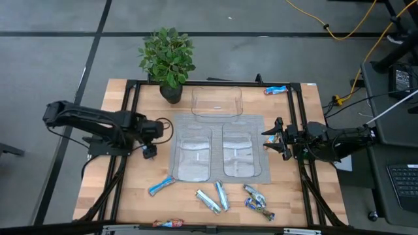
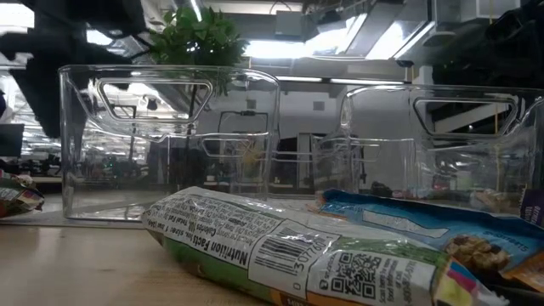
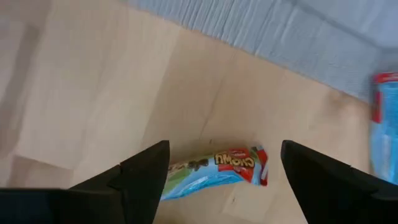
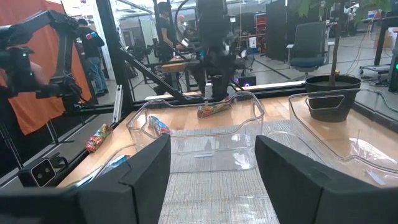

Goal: Pick and place Granola Bars by type
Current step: Put the red granola bar into the bottom left transparent bin

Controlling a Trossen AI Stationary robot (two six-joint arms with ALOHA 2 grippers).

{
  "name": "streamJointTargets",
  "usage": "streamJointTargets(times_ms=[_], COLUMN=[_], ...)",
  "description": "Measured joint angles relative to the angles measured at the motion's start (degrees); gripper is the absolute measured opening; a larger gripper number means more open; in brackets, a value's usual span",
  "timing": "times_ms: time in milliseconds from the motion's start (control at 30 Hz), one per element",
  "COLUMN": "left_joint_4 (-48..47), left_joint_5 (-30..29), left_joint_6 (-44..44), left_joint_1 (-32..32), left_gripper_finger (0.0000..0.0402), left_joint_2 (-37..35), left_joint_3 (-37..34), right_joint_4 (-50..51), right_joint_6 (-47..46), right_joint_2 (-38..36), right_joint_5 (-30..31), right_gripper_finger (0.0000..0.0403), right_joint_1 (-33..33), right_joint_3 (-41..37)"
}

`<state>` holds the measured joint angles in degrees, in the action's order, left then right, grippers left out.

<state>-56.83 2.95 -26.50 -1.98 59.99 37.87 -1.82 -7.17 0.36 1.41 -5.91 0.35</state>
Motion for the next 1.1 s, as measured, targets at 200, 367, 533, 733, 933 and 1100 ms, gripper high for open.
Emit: streamJointTargets(times_ms=[200,367,533,733,933,1100], left_joint_4=[-0.3,-2.6,-3.1,-1.7,2.3,2.7], left_joint_5=[-1.7,-1.9,-2.0,-5.5,-6.8,-6.6], left_joint_6=[-13.0,-25.4,-35.2,-44.6,-49.4,-52.3], left_joint_1=[-4.6,-7.4,-10.2,-13.7,-15.9,-17.6], left_gripper_finger=[0.0299,0.0299,0.0299,0.0299,0.0299,0.0294], left_joint_2=[7.2,9.8,10.3,10.3,14.6,20.6], left_joint_3=[0.0,0.0,0.0,0.0,0.0,0.0], right_joint_4=[0.0,0.0,0.0,0.0,0.0,0.0], right_joint_6=[0.1,0.1,0.1,0.1,0.0,0.1], right_joint_2=[0.0,0.0,0.0,0.0,0.0,0.0], right_joint_5=[0.0,0.0,0.0,0.0,0.0,0.0], right_gripper_finger=[0.0236,0.0236,0.0236,0.0236,0.0236,0.0236], right_joint_1=[0.0,0.0,0.0,0.0,0.0,0.0], right_joint_3=[0.0,0.0,0.0,0.0,0.0,0.0])
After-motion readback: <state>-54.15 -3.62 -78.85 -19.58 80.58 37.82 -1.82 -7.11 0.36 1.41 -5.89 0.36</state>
